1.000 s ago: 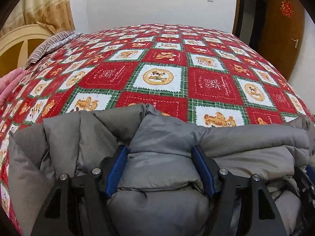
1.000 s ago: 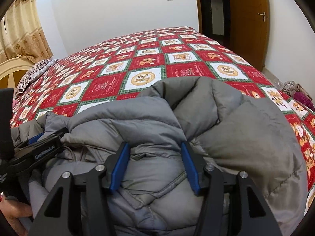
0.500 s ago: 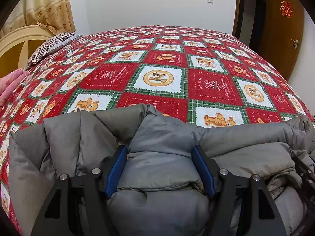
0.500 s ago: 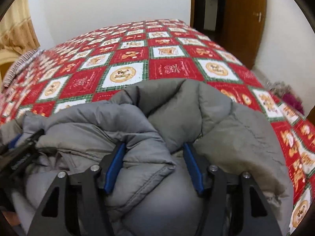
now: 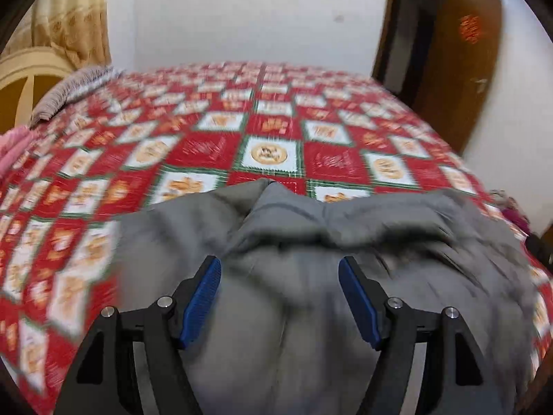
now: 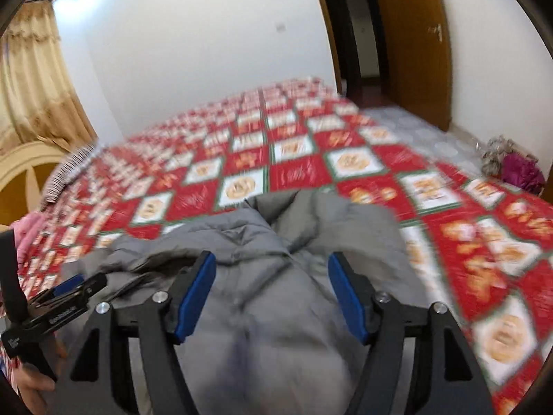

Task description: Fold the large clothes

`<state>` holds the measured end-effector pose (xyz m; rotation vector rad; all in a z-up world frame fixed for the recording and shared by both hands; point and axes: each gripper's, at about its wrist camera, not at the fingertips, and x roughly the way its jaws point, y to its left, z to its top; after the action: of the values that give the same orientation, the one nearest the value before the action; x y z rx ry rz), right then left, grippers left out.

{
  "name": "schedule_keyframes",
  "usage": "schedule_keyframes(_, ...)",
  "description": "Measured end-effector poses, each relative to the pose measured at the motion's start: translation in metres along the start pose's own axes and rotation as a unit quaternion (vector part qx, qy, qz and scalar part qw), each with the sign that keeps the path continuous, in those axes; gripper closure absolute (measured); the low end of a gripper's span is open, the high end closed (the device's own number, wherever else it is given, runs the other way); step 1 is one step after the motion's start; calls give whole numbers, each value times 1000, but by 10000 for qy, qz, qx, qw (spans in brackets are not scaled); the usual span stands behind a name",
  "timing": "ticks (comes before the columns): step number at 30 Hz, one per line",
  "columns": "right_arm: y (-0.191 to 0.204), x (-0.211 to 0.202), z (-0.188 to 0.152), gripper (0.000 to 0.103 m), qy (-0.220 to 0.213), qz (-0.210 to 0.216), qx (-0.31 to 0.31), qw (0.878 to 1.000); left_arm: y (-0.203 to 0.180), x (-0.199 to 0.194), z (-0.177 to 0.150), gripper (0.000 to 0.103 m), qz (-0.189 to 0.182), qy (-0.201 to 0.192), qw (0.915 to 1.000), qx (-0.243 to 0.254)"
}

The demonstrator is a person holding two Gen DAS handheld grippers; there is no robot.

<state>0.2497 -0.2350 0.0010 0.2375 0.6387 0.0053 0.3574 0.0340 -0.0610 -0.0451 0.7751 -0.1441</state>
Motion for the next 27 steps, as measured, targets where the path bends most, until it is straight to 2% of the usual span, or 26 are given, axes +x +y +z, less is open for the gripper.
schedule_keyframes(2, -7, -57, -13, 33, -272, 27, -60, 9996, 12, -42, -19, 28, -202, -108, 9997, 36)
schedule_keyframes(4, -12, -97, -24, 31, -455, -1, -118, 9989, 26, -85, -45, 23, -420, -232, 9988, 122)
schedule_keyframes(8, -31, -186, -58, 23, -860, -192, -140, 9960, 52, -156, -101, 23, -327, -376, 9983, 292)
schedule_keyframes(13, -58, -249, -87, 23, -1014, -218, 61, 9946, 87, -222, -165, 22, -369, -438, 9981, -233)
schedule_keyframes(18, -75, -309, -107, 23, -1261, -228, 267, 9914, 101, -258, -211, 22, -251, -436, 9981, -367)
schedule_keyframes(22, -88, -365, -117, 23, -1393, 22, 400, 9894, 101, -265, -234, 22, -216, -220, 9992, -261)
schedule_keyframes(27, -90, -434, -119, 22, -1700, 365, 399, 9840, 104, -280, -250, 22, -251, -212, 9992, -212)
